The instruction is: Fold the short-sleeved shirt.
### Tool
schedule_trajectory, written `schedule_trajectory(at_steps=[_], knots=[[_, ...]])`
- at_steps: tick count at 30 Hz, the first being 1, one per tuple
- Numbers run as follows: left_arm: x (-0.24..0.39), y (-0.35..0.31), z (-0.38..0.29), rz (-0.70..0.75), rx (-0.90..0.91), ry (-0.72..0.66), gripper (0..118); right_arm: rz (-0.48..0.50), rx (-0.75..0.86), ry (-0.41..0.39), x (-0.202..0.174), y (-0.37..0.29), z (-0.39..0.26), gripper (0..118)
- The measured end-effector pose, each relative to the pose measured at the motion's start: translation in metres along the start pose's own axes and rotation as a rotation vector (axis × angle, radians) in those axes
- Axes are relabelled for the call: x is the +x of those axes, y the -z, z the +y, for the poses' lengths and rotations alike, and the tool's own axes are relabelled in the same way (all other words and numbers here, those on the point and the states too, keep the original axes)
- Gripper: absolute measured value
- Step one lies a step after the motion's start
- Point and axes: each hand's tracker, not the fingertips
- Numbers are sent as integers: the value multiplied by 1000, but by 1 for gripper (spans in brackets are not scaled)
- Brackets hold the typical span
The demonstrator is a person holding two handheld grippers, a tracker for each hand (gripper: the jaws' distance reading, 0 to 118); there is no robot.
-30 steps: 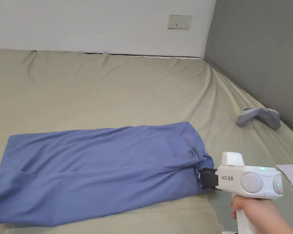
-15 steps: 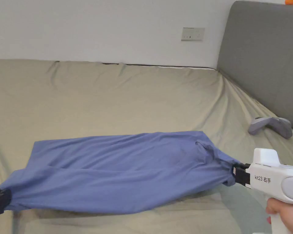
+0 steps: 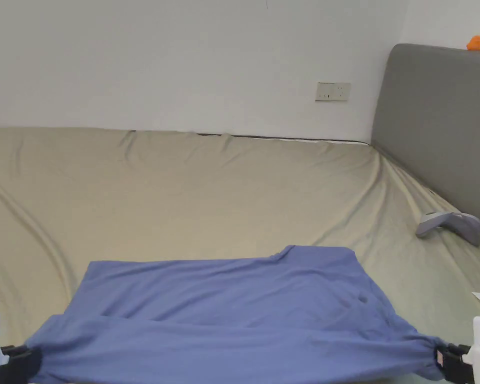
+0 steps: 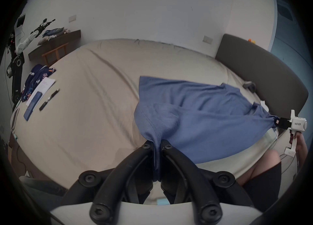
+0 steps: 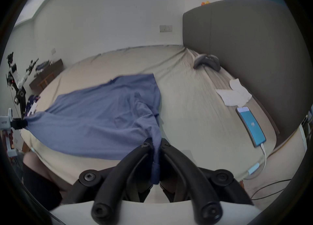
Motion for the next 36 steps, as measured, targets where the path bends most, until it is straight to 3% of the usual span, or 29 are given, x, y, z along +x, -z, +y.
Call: schedule_trajectory(at_steps=[4, 7, 9, 10, 11, 12, 13, 14, 15, 16, 20, 25, 26, 27, 28, 29, 30, 31, 32, 33, 36], knots=[[-1, 16, -25, 22, -72, 27, 3, -15, -59, 10, 1, 14, -25, 5], [2, 31, -36, 41, -117, 49, 3, -58, -76, -91, -10, 24, -33, 5], [7, 37, -40, 56, -150, 97, 4, -65, -86, -82, -12, 29, -36, 5], [9, 38, -40, 57, -147, 112, 9, -68, -92, -71, -7, 35, -37, 5], [11, 38, -40, 63, -139, 120, 35, -66, -102, -59, -6, 36, -38, 9], [2, 44, -39, 88, -121, 109, 69, -66, -108, -59, -6, 35, -37, 22], [-1, 41, -35, 108, -81, 58, 98, -75, -101, -71, -8, 32, -36, 48], [-4, 33, -28, 80, -46, 13, 117, -95, -81, -93, -5, 29, -34, 88], [-5, 24, -22, 57, -6, -9, 116, -111, -51, -104, -5, 24, -30, 105], [-4, 11, -14, 48, 73, -15, 116, -119, 5, -104, -5, 15, -25, 111], [16, -33, 17, 119, 329, 27, 116, -147, 276, -105, -19, -22, 5, 110], [44, -96, 29, 14, 705, -12, 113, -172, 659, -95, -64, -73, 31, 110], [49, -101, 28, 20, 741, -12, 105, -180, 730, -138, -75, -81, 33, 110], [55, -104, 25, 39, 785, 2, 91, -148, 769, -117, -80, -85, 33, 108], [62, -103, 21, 89, 790, 25, 67, -144, 819, -130, -86, -88, 30, 103], [69, -98, 19, 141, 783, 56, 25, -144, 852, -154, -92, -89, 27, 83], [73, -91, 15, 179, 774, 76, 0, -145, 849, -178, -99, -91, 27, 55], [74, -86, 10, 213, 758, 63, 0, -141, 858, -200, -104, -90, 25, 17], [72, -78, 7, 176, 743, 47, 0, -140, 843, -197, -107, -88, 23, 0], [70, -74, 7, 118, 680, 39, 0, -175, 894, -252, -109, -89, 19, 0], [66, -61, 3, 132, 675, 67, 0, -84, 808, -227, -108, -80, 16, 0]])
